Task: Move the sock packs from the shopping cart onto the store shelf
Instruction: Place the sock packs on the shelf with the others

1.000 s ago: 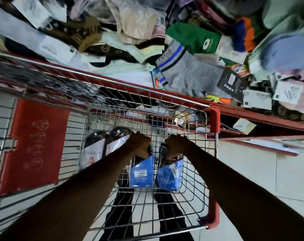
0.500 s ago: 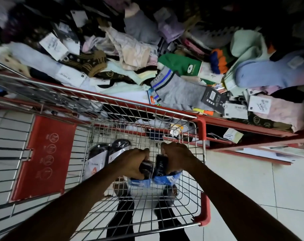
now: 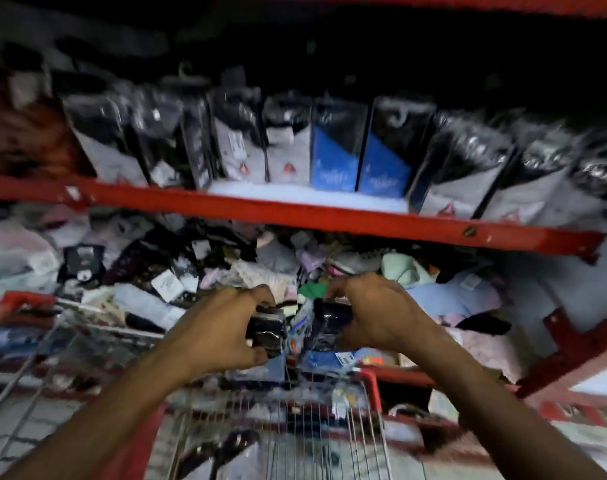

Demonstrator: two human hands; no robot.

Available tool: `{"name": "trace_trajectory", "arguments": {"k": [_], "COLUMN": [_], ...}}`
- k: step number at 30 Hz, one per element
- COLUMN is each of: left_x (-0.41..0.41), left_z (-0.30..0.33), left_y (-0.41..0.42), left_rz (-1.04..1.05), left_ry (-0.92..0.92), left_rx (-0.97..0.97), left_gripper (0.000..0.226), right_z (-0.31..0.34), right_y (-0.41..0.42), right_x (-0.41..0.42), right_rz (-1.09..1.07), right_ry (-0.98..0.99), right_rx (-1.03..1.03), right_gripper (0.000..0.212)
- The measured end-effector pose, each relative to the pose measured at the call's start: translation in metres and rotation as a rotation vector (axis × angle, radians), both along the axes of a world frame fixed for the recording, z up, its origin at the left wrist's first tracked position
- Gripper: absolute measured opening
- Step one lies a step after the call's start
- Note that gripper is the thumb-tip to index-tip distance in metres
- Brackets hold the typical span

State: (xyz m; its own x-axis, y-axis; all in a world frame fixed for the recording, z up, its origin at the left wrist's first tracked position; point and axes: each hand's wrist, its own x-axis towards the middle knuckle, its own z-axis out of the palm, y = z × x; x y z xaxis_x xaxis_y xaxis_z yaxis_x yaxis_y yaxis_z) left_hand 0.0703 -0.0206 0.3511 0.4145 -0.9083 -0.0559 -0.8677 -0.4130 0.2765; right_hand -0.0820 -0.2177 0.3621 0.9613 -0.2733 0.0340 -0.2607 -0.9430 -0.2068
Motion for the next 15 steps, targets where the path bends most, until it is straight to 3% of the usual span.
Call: {"name": "trace_trajectory", "arguments": {"k": [4, 8, 15], "left_x": [0.006, 0.013, 0.036], "left_z": [0.071, 0.137, 0.204], "left_y": [-0.017, -0.038, -0.102], "left_rz": [-0.014, -0.045, -0.094], "left_ry": [-0.078, -0.159, -0.226], "left_rx": [-0.088, -0.192, -0.368], "left_gripper": [0.058, 0.055, 0.055], "right_z": [0.072, 0.142, 0.221], "right_y": [-0.011, -0.023, -0.063], "right_x": [0.0, -0.005, 0.014], "right_rz": [-0.026, -0.092, -0.179], "right_ry": [-0.056, -0.13, -0.19], "right_rx": [-0.104, -0.134, -0.202], "right_gripper": [0.069, 0.062, 0.07]}}
